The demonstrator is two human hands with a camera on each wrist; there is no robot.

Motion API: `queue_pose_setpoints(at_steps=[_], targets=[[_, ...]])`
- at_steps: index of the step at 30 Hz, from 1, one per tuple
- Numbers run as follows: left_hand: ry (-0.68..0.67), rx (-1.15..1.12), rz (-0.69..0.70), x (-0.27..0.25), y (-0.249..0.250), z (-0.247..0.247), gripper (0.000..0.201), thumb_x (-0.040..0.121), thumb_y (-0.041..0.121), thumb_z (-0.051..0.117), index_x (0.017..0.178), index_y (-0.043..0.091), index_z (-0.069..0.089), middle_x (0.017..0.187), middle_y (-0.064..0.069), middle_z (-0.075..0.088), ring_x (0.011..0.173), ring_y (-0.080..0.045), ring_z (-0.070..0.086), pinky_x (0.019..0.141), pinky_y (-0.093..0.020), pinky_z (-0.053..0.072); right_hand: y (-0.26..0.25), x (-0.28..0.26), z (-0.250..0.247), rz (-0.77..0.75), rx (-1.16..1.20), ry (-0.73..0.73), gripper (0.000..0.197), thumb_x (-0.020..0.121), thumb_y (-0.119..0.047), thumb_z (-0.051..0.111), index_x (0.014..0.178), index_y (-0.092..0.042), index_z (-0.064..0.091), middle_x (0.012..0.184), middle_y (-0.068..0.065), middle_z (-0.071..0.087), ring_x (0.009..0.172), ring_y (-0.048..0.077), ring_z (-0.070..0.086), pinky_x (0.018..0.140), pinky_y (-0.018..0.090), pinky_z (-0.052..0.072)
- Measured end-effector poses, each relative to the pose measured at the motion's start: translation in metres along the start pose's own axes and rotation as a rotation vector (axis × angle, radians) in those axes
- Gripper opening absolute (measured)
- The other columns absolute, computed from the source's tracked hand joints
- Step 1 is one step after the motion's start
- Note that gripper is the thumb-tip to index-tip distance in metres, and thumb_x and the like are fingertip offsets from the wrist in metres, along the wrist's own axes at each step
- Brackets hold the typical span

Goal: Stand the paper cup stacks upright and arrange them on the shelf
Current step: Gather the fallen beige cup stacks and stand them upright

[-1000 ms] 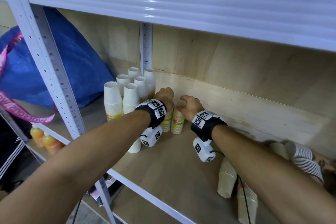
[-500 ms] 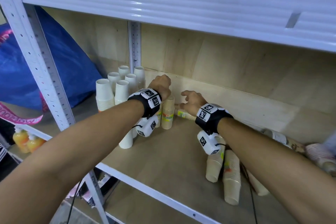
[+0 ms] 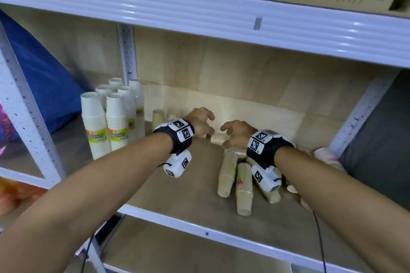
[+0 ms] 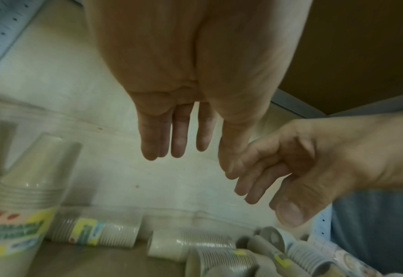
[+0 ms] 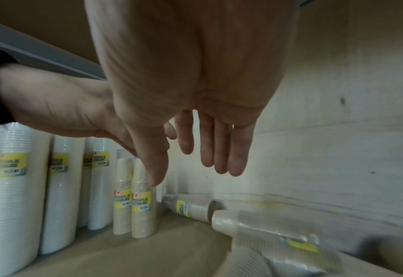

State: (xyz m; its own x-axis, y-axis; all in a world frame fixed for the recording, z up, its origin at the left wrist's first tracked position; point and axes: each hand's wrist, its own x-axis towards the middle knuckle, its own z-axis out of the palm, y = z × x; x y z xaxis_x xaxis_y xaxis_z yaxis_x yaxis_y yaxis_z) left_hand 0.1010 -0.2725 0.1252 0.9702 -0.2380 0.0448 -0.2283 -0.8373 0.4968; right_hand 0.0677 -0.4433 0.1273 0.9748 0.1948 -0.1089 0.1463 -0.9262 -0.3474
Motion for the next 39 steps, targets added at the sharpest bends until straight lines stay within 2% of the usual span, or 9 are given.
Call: queue_pose_setpoints(at_steps=[4,10,13,17,21,24,28,33,39], targets=[[-0.075,0.027,0.018,-0.011,0.011,0.030,0.060,0.082,0.037,0.073,0.136,0.025,0.053,0.132,0.000,0.054,0.120,-0.019,0.052,0.088,-0.026,0.040,0.025,-0.027,0.003,0.034,-0.026,-0.034,0.067,0.073,-0.021,0.078,0.135,-0.022,0.052,0.129,0.004,0.056,0.113,0.020,0.056,0.094,0.029,0.047],[-0.179,0.081,0.038,-0.027,0.023,0.071,0.056,0.087,0.038,0.067,0.137,0.017,0.051,0.137,-0.001,0.049,0.126,-0.024,0.050,0.096,-0.028,0.043,0.050,-0.064,0.017,0.041,-0.070,-0.120,0.071,0.069,-0.019,0.078,0.136,-0.021,0.052,0.128,0.000,0.060,0.117,0.020,0.058,0.100,0.033,0.048],[-0.201,0.106,0.038,-0.033,0.023,0.089,0.055,0.086,0.040,0.067,0.134,0.017,0.052,0.122,0.003,0.053,0.115,-0.022,0.055,0.078,-0.028,0.041,0.064,-0.072,0.027,0.017,-0.081,-0.134,0.064,0.067,-0.019,0.080,0.128,-0.020,0.058,0.115,-0.004,0.064,0.108,0.018,0.061,0.091,0.027,0.048],[-0.220,0.025,-0.008,-0.038,0.021,0.112,0.068,0.086,0.032,0.071,0.146,0.017,0.041,0.144,-0.003,0.042,0.129,-0.021,0.047,0.098,-0.028,0.041,0.079,-0.079,0.040,-0.019,-0.131,-0.149,0.070,0.074,-0.021,0.078,0.137,-0.019,0.050,0.133,0.003,0.052,0.122,0.023,0.052,0.097,0.025,0.041],[-0.223,-0.018,-0.044,-0.041,0.016,0.128,0.071,0.085,0.032,0.071,0.147,0.021,0.037,0.146,-0.002,0.039,0.129,-0.021,0.046,0.091,-0.025,0.037,0.087,-0.082,0.055,-0.057,-0.149,-0.153,0.067,0.073,-0.015,0.077,0.134,-0.017,0.051,0.115,0.001,0.049,0.115,0.025,0.054,0.088,0.025,0.043],[-0.225,-0.020,-0.080,-0.045,0.013,0.138,0.072,0.084,0.033,0.071,0.147,0.024,0.037,0.143,-0.002,0.040,0.126,-0.022,0.049,0.089,-0.027,0.040,0.089,-0.083,0.064,-0.106,-0.198,-0.157,0.062,0.073,-0.014,0.077,0.131,-0.013,0.054,0.129,0.003,0.045,0.120,0.022,0.048,0.086,0.017,0.034],[-0.209,-0.050,-0.109,-0.045,0.008,0.147,0.078,0.080,0.033,0.075,0.147,0.026,0.036,0.145,-0.003,0.041,0.125,-0.022,0.050,0.096,-0.031,0.043,0.087,-0.083,0.072,-0.125,-0.253,-0.206,0.070,0.072,-0.017,0.077,0.137,-0.018,0.051,0.140,0.010,0.038,0.130,0.028,0.041,0.105,0.032,0.037],[-0.228,-0.084,-0.111,-0.044,0.007,0.154,0.088,0.074,0.035,0.079,0.149,0.024,0.034,0.142,-0.002,0.045,0.124,-0.022,0.052,0.095,-0.030,0.046,0.083,-0.077,0.079,-0.180,-0.272,-0.238,0.055,0.059,-0.027,0.080,0.112,-0.026,0.064,0.109,0.002,0.048,0.099,0.028,0.055,0.086,0.042,0.049],[-0.227,-0.078,-0.104,-0.042,0.005,0.153,0.089,0.073,0.027,0.079,0.149,0.022,0.033,0.143,-0.003,0.047,0.125,-0.022,0.052,0.098,-0.033,0.047,0.082,-0.070,0.082,-0.235,-0.289,-0.202,0.054,0.064,-0.033,0.081,0.114,-0.022,0.065,0.109,0.003,0.053,0.102,0.024,0.051,0.090,0.043,0.045]])
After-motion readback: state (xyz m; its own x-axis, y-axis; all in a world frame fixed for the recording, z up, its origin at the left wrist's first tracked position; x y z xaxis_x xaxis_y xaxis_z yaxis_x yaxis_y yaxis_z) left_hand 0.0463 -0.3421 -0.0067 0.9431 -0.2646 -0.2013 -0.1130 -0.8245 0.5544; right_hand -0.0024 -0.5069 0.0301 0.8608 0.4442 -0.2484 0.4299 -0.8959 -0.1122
